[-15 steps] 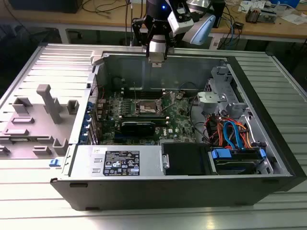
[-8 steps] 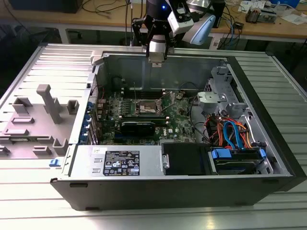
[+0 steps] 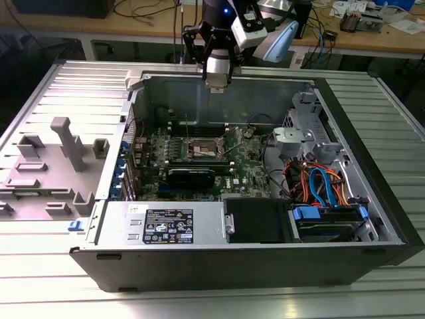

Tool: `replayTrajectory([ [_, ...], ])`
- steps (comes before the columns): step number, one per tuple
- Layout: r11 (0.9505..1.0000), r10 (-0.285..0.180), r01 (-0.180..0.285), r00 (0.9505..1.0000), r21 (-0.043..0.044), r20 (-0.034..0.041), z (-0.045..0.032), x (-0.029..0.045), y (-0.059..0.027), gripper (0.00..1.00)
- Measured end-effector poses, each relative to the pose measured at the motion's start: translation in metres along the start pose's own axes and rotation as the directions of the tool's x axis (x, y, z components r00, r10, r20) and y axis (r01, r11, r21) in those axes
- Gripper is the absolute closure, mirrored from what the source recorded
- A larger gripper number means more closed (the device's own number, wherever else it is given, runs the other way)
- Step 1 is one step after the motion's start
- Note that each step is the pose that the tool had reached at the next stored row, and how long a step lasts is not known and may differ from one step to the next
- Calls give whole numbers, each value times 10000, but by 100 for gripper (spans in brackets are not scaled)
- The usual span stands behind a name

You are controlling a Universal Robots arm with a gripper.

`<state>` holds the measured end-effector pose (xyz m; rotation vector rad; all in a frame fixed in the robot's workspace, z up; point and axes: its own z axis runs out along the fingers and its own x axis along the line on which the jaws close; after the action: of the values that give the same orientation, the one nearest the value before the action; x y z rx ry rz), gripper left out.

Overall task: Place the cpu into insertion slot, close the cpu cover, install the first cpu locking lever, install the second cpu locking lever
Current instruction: 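Place the cpu into insertion slot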

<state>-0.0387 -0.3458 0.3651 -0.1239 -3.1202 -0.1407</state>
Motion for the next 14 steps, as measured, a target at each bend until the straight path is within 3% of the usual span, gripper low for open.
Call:
replayTrajectory([
  [14, 9999, 161, -161, 9999, -4, 14, 5, 0, 0, 46],
])
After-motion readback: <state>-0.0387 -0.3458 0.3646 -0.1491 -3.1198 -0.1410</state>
